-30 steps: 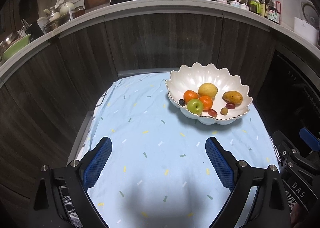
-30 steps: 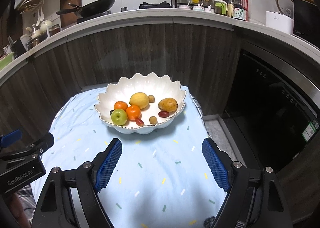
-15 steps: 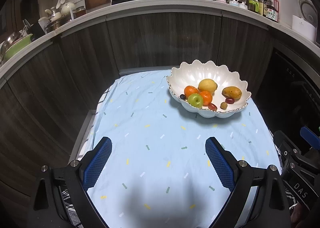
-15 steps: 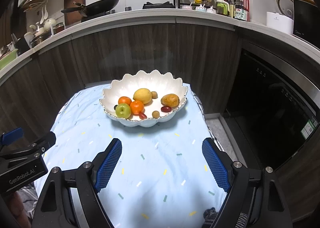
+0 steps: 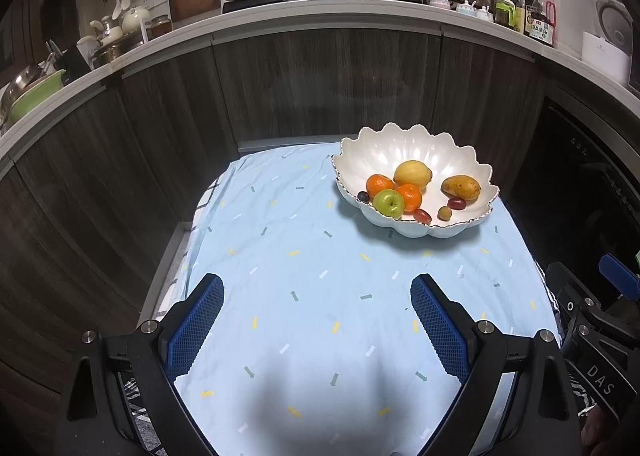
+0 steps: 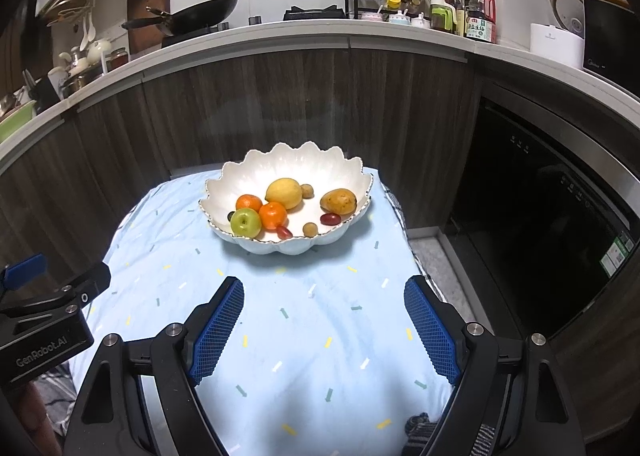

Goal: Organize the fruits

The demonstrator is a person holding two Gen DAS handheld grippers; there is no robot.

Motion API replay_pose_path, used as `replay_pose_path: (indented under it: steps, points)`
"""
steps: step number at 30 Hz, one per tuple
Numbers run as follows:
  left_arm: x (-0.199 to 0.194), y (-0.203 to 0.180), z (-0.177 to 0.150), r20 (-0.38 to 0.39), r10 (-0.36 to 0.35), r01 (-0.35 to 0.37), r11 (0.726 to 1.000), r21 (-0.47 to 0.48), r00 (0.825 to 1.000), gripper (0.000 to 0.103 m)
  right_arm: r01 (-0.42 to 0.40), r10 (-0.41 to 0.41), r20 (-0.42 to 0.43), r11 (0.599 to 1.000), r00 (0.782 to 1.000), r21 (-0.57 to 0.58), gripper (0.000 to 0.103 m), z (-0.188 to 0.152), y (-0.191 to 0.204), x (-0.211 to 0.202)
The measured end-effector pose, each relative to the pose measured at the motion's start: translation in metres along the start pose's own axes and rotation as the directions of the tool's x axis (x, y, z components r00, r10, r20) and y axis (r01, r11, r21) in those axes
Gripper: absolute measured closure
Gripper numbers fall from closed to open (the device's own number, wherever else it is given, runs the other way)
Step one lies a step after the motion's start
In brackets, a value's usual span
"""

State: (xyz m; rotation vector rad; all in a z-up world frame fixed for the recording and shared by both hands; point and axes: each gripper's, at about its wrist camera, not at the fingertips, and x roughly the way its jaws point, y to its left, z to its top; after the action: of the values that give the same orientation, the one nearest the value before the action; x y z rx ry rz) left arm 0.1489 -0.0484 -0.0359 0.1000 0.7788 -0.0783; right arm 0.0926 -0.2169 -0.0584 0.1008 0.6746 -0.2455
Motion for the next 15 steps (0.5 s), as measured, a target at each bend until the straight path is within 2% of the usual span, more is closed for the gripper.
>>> replay_pose_path:
  steps: [15]
  points:
    - [-0.0011,-0.0003,0.0001,-0.001,-0.002,0.002,1.000,0.000,1.000,0.007,-0.006,0.006,-0.006,1.000,1.000,0.003,0.020,-0.0007,0.0005,-0.0004]
